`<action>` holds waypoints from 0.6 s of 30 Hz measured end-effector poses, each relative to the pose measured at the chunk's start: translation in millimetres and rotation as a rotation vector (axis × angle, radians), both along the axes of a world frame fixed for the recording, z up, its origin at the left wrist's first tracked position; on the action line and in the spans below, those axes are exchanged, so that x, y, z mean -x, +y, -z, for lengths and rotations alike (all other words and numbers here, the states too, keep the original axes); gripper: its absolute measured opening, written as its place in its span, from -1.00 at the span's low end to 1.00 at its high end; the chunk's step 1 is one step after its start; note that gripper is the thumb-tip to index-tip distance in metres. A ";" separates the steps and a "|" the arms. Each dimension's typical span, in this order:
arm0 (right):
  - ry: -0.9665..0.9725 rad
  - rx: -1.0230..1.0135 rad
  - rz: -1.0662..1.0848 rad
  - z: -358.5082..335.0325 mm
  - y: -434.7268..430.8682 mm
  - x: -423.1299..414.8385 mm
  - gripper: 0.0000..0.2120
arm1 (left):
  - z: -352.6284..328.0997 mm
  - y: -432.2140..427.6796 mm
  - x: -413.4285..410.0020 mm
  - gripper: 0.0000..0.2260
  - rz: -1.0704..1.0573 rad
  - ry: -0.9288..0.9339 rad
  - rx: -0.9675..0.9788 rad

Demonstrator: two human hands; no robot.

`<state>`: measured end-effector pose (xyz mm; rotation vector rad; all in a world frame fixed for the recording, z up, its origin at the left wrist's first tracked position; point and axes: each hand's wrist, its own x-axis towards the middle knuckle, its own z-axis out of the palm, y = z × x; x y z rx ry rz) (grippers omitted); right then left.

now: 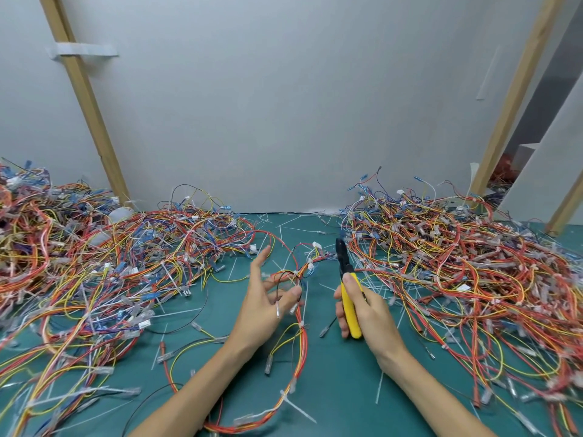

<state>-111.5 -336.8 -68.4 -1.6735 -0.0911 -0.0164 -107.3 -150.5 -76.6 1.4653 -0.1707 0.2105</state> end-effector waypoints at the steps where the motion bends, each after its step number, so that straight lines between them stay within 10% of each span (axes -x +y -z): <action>1: 0.043 -0.049 -0.020 -0.1 -0.7 -1.1 -0.43 | 0.1 -0.5 -0.1 -0.24 0.002 0.003 0.030; 10: 0.145 -0.197 -0.084 -2.2 -4.6 -7.0 -0.40 | 0.9 -1.1 -1.1 -0.43 0.013 0.185 0.182; 18: 0.224 -0.384 -0.044 -3.8 -10.4 -11.5 -0.41 | -7.2 10.4 -2.7 -0.52 0.314 0.590 0.706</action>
